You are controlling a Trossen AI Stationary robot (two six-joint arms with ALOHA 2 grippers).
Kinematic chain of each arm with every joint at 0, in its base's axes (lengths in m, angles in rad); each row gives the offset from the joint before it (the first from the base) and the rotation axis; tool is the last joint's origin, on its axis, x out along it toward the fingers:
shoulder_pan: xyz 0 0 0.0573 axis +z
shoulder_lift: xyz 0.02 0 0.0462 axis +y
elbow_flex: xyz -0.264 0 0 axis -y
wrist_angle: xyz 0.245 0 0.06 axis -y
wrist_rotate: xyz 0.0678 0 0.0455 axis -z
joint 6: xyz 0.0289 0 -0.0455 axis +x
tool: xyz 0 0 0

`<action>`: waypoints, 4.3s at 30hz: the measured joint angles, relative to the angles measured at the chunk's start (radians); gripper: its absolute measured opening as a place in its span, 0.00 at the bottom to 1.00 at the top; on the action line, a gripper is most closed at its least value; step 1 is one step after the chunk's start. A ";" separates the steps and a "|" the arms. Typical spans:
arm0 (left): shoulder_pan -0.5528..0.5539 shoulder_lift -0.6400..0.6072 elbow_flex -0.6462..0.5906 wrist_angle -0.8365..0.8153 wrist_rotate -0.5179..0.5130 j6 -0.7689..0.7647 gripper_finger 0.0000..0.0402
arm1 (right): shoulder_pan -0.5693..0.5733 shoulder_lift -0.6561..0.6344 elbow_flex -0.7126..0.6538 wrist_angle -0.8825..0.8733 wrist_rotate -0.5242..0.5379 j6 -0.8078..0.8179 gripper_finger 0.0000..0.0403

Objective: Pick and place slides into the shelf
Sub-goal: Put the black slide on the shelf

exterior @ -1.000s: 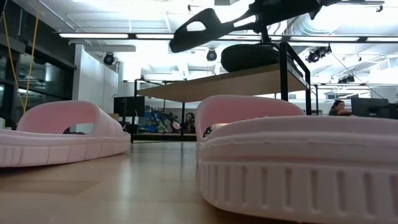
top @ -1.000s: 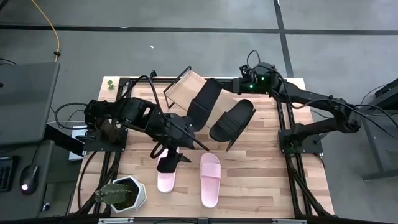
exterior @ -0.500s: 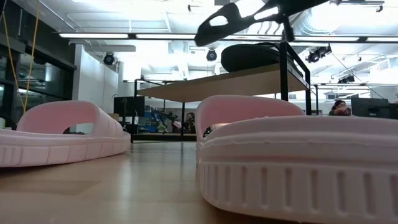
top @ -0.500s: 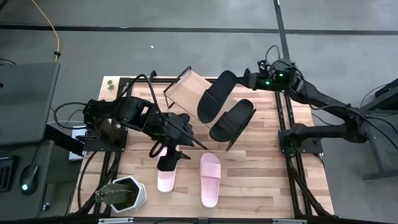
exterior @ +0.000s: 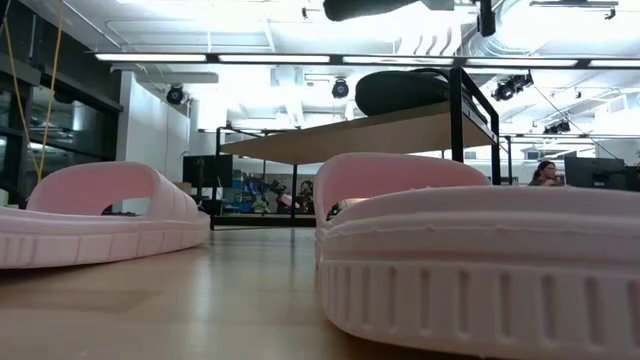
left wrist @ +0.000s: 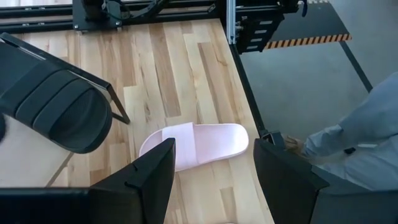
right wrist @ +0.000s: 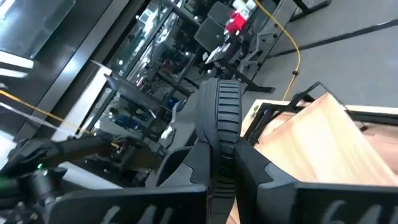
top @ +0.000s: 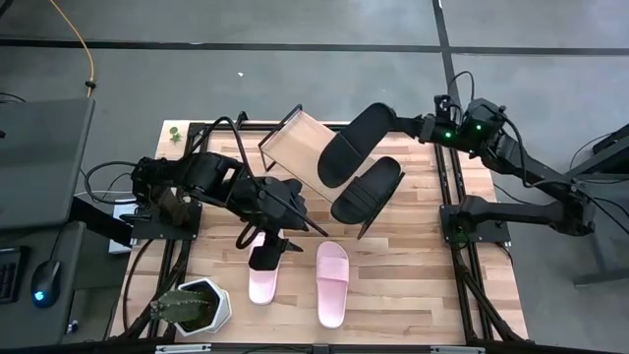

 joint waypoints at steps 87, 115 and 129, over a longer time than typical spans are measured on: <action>0.045 0.000 0.000 -0.002 0.047 -0.021 0.51 | 0.028 0.113 -0.340 0.197 0.059 0.116 0.02; 0.045 0.000 0.000 -0.003 0.047 -0.019 0.51 | -0.002 0.113 -0.340 0.065 0.054 0.099 0.23; 0.045 0.000 0.000 -0.003 0.047 -0.020 0.51 | -0.038 0.113 -0.341 0.006 0.042 0.060 0.39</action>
